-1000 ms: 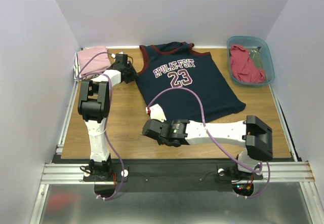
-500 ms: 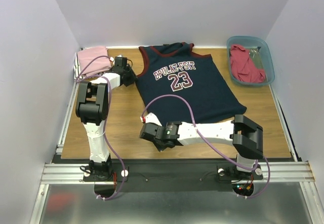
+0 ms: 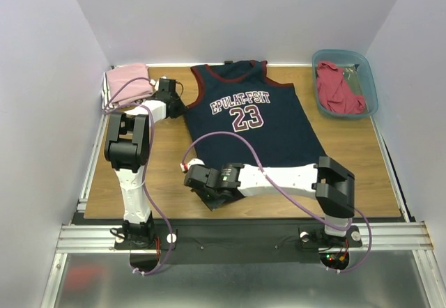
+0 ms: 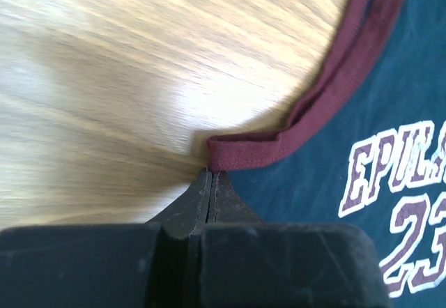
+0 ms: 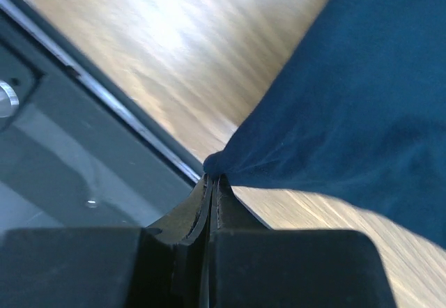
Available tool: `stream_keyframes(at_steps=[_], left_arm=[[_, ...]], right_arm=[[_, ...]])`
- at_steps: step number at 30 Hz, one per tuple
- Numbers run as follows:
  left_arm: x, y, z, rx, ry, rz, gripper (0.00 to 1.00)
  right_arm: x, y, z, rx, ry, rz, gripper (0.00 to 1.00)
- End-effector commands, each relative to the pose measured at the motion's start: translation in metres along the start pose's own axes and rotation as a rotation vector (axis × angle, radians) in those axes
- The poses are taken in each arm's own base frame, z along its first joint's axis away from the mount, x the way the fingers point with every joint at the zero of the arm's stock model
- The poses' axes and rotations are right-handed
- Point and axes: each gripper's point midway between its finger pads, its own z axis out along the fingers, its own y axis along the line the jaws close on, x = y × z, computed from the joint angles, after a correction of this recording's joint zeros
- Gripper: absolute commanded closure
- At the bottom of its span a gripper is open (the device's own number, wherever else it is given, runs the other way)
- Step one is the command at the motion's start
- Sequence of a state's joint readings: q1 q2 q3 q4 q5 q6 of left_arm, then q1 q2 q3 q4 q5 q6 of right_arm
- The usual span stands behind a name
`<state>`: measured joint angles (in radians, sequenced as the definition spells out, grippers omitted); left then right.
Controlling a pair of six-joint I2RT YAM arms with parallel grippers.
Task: Fold and stack the tank tops
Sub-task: Flatten the tank top out, then fold the tank top
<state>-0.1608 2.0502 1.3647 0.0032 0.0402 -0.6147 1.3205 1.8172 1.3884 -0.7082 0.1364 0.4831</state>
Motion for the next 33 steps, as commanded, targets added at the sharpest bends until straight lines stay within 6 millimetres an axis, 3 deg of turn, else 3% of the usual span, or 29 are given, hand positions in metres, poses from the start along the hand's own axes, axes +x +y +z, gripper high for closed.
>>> stream_keyframes(at_steps=[1, 4, 8, 12, 13, 16, 19, 26, 33], left_arm=[[-0.048, 0.027, -0.025, -0.101, -0.130, -0.039, 1.00], [-0.073, 0.040, -0.047, -0.135, -0.190, -0.053, 1.00], [-0.090, 0.046, -0.066, -0.157, -0.247, -0.055, 1.00], [-0.108, 0.046, -0.081, -0.174, -0.298, -0.065, 1.00], [-0.114, 0.042, -0.085, -0.164, -0.311, -0.067, 1.00], [-0.119, 0.034, -0.088, -0.146, -0.306, -0.075, 1.00], [-0.125, 0.023, -0.092, -0.111, -0.311, -0.095, 1.00], [-0.129, -0.007, -0.093, -0.046, -0.310, -0.094, 1.00], [-0.112, -0.046, -0.074, -0.006, -0.272, -0.060, 1.00]], right_arm=[[0.003, 0.045, 0.004, -0.205, 0.083, -0.060, 1.00], [0.008, 0.076, 0.015, -0.292, 0.128, -0.120, 1.00], [0.003, 0.092, 0.027, -0.335, 0.138, -0.135, 1.00], [-0.022, 0.107, 0.012, -0.386, 0.063, -0.135, 1.00], [-0.035, 0.114, -0.001, -0.416, 0.022, -0.134, 1.00], [-0.050, 0.116, -0.014, -0.433, -0.024, -0.129, 1.00], [-0.061, 0.108, -0.024, -0.443, -0.052, -0.101, 1.00], [-0.077, 0.063, -0.043, -0.436, -0.132, 0.022, 1.00], [-0.059, 0.023, -0.040, -0.402, -0.152, 0.115, 1.00]])
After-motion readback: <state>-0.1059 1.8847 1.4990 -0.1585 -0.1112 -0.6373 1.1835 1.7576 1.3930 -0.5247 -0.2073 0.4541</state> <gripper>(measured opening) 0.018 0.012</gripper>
